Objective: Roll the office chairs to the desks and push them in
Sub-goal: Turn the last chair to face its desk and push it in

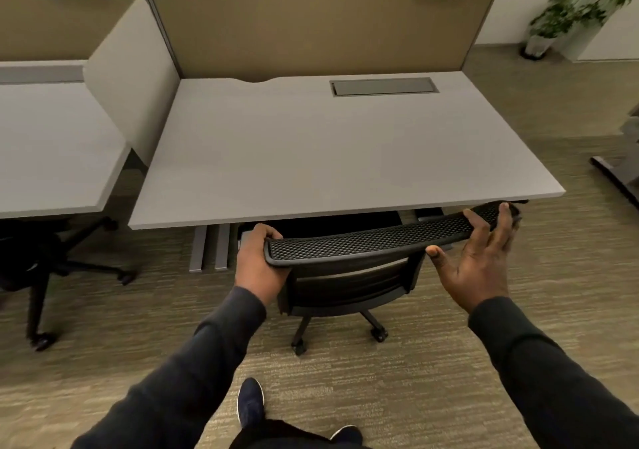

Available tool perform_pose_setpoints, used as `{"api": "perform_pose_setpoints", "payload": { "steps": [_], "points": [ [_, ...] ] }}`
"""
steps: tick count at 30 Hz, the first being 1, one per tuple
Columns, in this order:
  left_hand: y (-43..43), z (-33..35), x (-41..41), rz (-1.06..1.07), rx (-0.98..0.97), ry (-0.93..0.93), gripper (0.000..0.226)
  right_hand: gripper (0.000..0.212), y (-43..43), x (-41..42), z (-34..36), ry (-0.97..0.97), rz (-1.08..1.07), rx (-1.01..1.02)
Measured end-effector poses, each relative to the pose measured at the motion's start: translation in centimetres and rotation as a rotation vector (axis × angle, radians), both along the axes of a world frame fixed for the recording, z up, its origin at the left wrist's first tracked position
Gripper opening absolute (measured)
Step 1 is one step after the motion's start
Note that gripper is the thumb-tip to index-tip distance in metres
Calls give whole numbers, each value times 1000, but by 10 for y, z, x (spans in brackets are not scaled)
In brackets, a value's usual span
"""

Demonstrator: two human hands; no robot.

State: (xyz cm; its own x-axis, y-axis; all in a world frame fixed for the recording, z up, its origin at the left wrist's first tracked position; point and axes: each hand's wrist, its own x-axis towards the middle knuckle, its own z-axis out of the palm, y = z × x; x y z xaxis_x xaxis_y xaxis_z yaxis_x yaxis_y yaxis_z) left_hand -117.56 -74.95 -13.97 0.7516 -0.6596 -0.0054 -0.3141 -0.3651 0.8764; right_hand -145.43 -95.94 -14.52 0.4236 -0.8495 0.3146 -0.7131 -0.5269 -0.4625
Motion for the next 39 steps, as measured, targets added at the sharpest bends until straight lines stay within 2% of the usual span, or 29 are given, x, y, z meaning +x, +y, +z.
{"api": "perform_pose_setpoints", "payload": {
  "steps": [5,8,11,13,17,22,29,32,39],
  "points": [
    [6,-6,25,90,7,101,26,102,16,29,-2,-68,16,-38],
    [2,-3,44,127,-3,73,26,100,16,46,-3,-79,49,-41],
    [-10,2,60,198,-32,242,14,99,6,60,-3,-62,40,-73],
    [-20,4,68,226,-16,304,14,100,-2,68,-2,-62,31,-72],
    [-33,4,74,168,9,268,10,101,-25,72,-2,-57,50,-50],
    [-56,7,72,85,12,250,9,88,-53,69,-4,-71,46,-21],
    [-83,12,80,122,5,306,7,90,-75,77,-5,-21,6,-37],
    [-90,11,90,122,26,243,9,98,-71,84,-5,-20,-27,-66],
    [-105,9,103,90,40,186,6,99,-71,90,-7,-18,-65,-91]
  ]
}}
